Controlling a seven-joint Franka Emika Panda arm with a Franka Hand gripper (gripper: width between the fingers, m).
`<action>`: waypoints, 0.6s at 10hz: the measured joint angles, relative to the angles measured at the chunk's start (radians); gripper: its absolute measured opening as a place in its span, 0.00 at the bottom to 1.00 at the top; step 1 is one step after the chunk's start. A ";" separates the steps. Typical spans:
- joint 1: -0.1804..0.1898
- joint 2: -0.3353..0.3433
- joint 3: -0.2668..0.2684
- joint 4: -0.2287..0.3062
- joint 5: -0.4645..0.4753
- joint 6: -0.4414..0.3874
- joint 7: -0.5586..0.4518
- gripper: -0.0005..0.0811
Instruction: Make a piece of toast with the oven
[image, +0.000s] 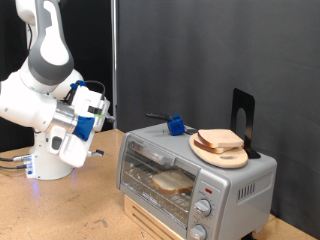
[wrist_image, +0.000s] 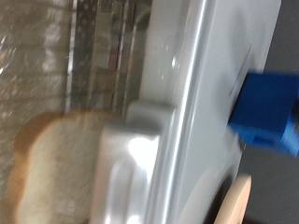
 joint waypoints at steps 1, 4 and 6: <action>0.000 0.038 0.000 0.042 0.008 0.002 0.037 0.99; 0.001 0.155 0.003 0.184 -0.062 -0.037 0.093 0.99; 0.001 0.264 0.003 0.301 -0.120 -0.113 0.112 0.99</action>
